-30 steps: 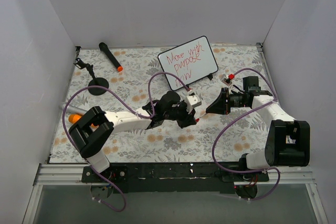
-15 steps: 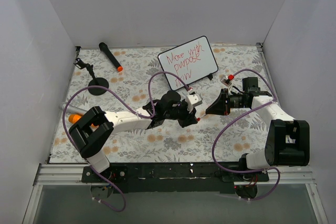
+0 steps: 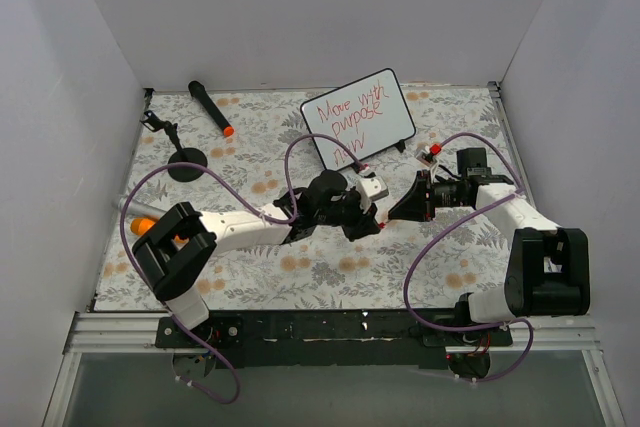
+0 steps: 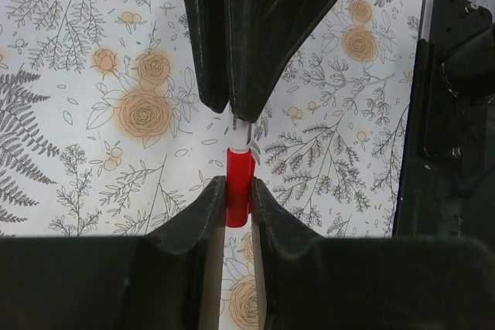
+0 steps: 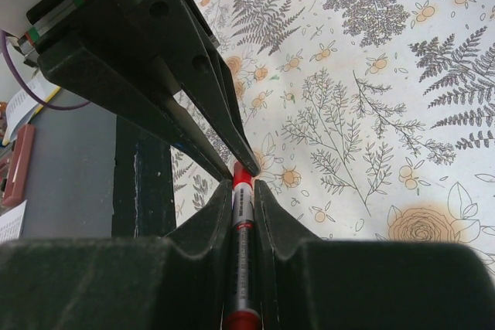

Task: Write a sentence on the whiteboard
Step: Close the whiteboard marker at the center of the board.

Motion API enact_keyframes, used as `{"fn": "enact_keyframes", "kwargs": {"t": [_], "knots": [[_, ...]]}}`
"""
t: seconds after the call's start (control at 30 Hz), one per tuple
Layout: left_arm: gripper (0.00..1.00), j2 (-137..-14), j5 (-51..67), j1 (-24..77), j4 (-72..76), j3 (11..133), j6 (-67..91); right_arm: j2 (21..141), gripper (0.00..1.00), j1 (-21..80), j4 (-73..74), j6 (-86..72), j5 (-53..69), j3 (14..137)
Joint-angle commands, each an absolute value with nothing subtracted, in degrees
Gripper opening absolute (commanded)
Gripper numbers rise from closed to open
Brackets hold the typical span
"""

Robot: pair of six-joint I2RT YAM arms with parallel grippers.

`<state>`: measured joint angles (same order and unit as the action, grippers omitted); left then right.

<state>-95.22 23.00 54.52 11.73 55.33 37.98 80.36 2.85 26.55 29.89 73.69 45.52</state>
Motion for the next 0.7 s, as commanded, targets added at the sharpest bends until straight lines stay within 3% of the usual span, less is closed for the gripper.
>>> {"fn": "enact_keyframes", "kwargs": {"t": [0.0,0.67], "knots": [[0.00,-95.36,22.94,54.58,13.80,60.11,37.71,80.86,0.01,4.74,25.58,29.71,74.18,44.56],[0.00,-99.23,22.41,53.88,22.06,70.05,36.74,84.90,0.01,7.91,24.70,29.53,72.42,42.80]]}}
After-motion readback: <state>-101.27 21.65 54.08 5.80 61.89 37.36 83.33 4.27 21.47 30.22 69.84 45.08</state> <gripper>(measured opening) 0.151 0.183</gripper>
